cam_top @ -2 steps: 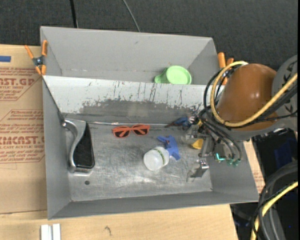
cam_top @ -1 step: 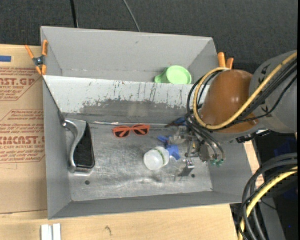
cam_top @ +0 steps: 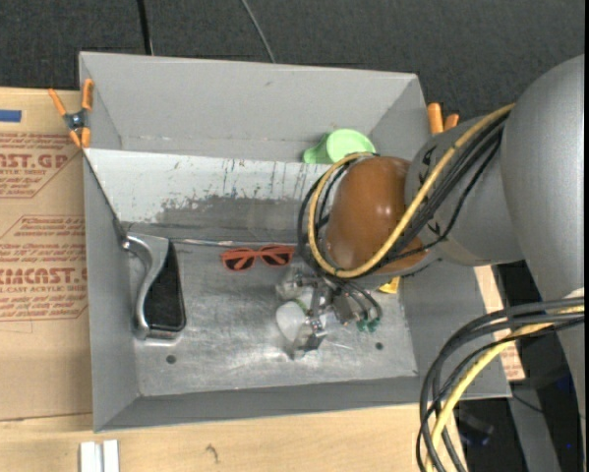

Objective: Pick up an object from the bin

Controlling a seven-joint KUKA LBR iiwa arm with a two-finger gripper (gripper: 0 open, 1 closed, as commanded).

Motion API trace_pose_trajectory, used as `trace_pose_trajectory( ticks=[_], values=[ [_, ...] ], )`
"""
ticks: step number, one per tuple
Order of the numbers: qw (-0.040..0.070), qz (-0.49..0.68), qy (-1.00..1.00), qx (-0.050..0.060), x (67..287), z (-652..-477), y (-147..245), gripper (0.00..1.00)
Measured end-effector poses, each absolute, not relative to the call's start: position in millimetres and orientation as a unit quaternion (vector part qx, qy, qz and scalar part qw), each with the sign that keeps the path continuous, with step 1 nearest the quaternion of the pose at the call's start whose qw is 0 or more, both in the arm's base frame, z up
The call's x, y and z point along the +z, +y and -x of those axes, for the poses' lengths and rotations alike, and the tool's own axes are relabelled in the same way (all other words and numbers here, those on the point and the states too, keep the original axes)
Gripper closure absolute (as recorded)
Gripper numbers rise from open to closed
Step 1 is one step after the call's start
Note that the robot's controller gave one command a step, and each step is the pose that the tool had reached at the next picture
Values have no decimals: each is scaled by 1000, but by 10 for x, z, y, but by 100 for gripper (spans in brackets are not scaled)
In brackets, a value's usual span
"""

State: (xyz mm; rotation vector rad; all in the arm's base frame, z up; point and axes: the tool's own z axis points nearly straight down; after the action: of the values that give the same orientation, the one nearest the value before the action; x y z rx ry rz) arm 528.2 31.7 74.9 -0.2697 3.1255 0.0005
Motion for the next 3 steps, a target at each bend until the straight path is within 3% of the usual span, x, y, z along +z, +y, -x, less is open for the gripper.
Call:
trace_pose_trajectory(
  ticks=[1, 2, 3],
  values=[
    [2, 86, 996, 0, 749, -5281, 317, 100],
    [6, 56, 998, 4, 747, -5205, 4, 100],
    [-2, 14, 1000, 1, 743, -5283, -264, 100]
  ],
)
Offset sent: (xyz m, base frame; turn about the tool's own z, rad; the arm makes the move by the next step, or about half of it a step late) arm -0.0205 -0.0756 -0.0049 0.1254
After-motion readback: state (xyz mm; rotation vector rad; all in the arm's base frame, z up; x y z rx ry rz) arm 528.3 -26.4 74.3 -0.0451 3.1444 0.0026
